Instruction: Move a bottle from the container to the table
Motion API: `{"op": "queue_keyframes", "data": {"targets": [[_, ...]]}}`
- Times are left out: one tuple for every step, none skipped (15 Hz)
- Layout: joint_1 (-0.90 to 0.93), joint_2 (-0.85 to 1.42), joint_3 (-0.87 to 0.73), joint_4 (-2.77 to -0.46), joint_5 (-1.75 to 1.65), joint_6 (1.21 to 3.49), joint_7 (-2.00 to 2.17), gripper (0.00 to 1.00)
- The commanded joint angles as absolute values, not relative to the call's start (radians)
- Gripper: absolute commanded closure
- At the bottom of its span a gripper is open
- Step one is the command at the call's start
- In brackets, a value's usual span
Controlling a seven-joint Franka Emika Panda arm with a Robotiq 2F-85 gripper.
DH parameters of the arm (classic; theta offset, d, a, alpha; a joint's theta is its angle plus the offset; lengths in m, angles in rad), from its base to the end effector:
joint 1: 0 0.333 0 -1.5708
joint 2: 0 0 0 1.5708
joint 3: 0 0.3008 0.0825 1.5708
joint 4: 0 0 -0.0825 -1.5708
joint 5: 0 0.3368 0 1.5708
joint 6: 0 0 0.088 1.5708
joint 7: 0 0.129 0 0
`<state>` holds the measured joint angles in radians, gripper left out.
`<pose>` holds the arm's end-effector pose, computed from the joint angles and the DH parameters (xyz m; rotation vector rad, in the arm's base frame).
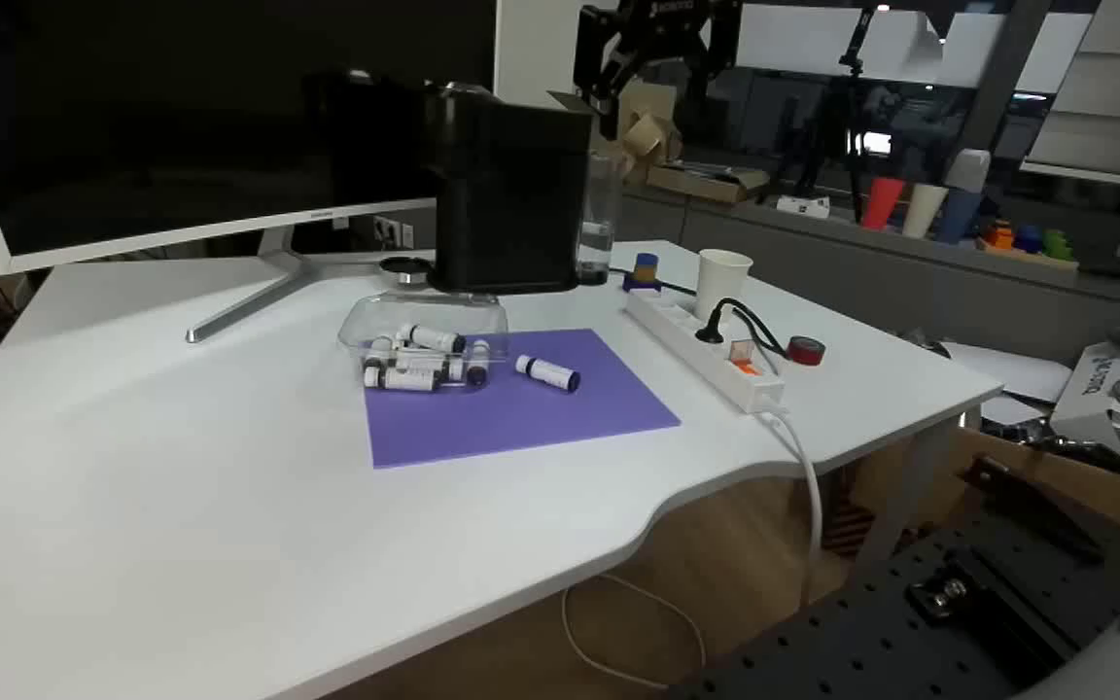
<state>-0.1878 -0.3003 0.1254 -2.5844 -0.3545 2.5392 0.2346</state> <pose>0.4155 -0.0266 0.3832 2.8650 -0.0423 0.3862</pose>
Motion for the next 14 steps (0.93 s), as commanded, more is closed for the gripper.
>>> {"op": "queue_keyframes", "data": {"targets": [[-0.166, -0.299, 0.103, -2.583, -0.363, 2.535, 0.24, 0.0], [-0.166, -0.299, 0.103, -2.583, -0.363, 2.535, 0.24, 0.0], [-0.166, -0.299, 0.103, -2.583, -0.363, 2.535, 0.24, 0.0], [-0.166, -0.299, 0.103, -2.583, -0.363, 2.535, 0.24, 0.0], [-0.166, -0.299, 0.103, -2.583, -0.363, 2.535, 0.24, 0.0], [-0.166, -0.299, 0.103, -2.583, -0.363, 2.535, 0.24, 0.0], [-0.166, -0.299, 0.103, -2.583, -0.363, 2.535, 0.24, 0.0], [-0.166, -0.299, 0.103, -2.583, -0.363, 2.535, 0.24, 0.0], [-0.166, -0.299, 0.103, -2.583, -0.363, 2.535, 0.24, 0.0], [-0.166, -0.299, 0.103, -2.583, -0.363, 2.535, 0.24, 0.0], [-0.166, -0.299, 0.103, -2.583, -0.363, 2.535, 0.24, 0.0], [-0.152, -0.275, 0.097, -2.571, -0.343, 2.545, 0.219, 0.0], [-0.127, -0.247, 0.086, -2.558, -0.31, 2.554, 0.179, 0.0], [-0.108, -0.214, 0.083, -2.545, -0.295, 2.57, 0.147, 0.0]]}}
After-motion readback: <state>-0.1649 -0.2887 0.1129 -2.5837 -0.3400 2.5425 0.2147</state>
